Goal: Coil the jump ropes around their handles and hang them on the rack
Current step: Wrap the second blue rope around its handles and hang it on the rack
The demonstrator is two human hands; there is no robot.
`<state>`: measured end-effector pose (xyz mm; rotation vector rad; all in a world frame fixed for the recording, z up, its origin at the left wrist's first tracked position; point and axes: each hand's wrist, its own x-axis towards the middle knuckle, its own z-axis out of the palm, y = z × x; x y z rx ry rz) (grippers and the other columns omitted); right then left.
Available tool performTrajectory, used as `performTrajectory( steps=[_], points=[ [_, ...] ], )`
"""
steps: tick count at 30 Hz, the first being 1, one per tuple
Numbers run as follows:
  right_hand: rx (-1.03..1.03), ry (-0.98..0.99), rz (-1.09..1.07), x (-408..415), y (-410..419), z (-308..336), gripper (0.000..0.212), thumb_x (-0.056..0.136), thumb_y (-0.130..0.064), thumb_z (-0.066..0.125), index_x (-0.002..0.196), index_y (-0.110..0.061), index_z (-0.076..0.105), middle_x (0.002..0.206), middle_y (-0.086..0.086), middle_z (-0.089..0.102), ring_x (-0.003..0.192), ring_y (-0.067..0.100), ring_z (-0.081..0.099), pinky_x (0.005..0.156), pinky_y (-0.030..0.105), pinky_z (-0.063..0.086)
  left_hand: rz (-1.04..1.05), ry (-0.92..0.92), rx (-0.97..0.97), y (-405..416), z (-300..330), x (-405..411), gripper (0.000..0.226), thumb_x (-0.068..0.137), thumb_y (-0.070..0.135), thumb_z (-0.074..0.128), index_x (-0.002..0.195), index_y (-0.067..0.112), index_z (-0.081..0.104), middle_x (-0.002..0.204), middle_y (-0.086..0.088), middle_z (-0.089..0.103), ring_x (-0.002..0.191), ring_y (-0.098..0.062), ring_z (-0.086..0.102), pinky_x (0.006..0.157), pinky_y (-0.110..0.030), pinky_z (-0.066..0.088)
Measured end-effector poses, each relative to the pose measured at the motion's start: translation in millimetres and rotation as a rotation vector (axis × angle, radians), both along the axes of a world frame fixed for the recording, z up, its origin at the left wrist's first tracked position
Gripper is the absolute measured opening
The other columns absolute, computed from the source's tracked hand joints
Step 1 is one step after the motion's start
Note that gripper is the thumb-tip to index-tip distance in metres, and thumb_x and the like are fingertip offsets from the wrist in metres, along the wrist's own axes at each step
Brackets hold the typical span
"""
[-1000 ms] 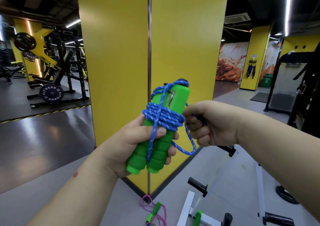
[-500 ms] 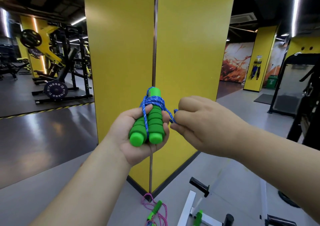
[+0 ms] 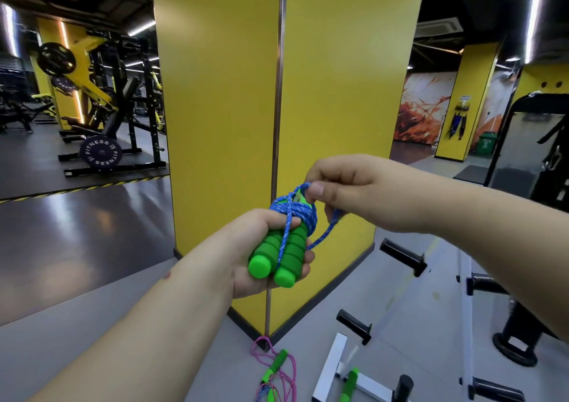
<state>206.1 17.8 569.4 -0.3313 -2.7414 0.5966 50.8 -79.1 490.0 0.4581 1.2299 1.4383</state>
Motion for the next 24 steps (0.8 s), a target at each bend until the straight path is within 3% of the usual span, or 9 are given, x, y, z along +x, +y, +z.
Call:
performTrajectory(
  steps=[3,7,12,16,19,24],
  points=[
    [0.176,-0.116,0.004,-1,4,-1,0.02,0.1,-0.022,0.054,0.098,-0.039,0.065,0.098,-0.016,0.061,0.091,0.003,0.06,0.085,0.028,0.051,-0.048,0.122,-0.057,1,-1,-2,0.026,0.095,0.016,0.061,0.11,-0.004,0.064,0.081,-0.019,0.07,0.063,-0.03,0.071,0.058,-0.036,0.062],
    [0.348,-0.07,0.081,-4,5,-8,0.039,0.096,-0.006,0.056,0.086,-0.043,0.067,0.111,-0.021,0.051,0.097,0.001,0.054,0.079,0.019,0.044,-0.167,0.234,-0.115,1,-3,-4,0.024,0.096,0.016,0.06,0.111,-0.002,0.064,0.084,-0.017,0.069,0.067,-0.031,0.07,0.065,-0.038,0.06],
    [0.264,-0.053,0.131,-9,4,-17,0.047,0.086,0.008,0.054,0.075,-0.035,0.071,0.11,-0.018,0.062,0.098,0.001,0.06,0.08,0.026,0.053,-0.392,0.432,-0.128,-3,3,-5,0.018,0.099,0.014,0.054,0.114,0.007,0.059,0.086,-0.017,0.067,0.07,-0.032,0.066,0.065,-0.038,0.056],
    [0.133,-0.07,0.057,-12,8,-19,0.041,0.079,0.004,0.048,0.079,-0.029,0.073,0.092,-0.009,0.072,0.091,0.015,0.067,0.079,0.043,0.057,-0.411,0.624,-0.112,-5,9,-10,0.03,0.097,0.007,0.06,0.126,0.015,0.054,0.093,-0.023,0.068,0.073,-0.036,0.068,0.065,-0.042,0.059],
    [0.108,-0.051,-0.001,-14,12,-21,0.04,0.078,0.006,0.046,0.081,-0.024,0.073,0.081,-0.012,0.072,0.079,0.015,0.065,0.073,0.044,0.057,-0.41,0.773,-0.128,-3,13,-5,0.033,0.096,0.005,0.062,0.126,0.016,0.053,0.099,-0.026,0.069,0.074,-0.036,0.07,0.064,-0.042,0.059],
    [0.098,-0.026,0.019,-16,9,-28,0.035,0.069,-0.012,0.045,0.078,-0.031,0.072,0.091,-0.007,0.069,0.088,0.02,0.067,0.073,0.047,0.058,-0.459,0.963,-0.153,3,20,-3,0.028,0.094,0.003,0.062,0.111,0.024,0.054,0.098,-0.024,0.069,0.074,-0.03,0.072,0.069,-0.045,0.061]
  ],
)
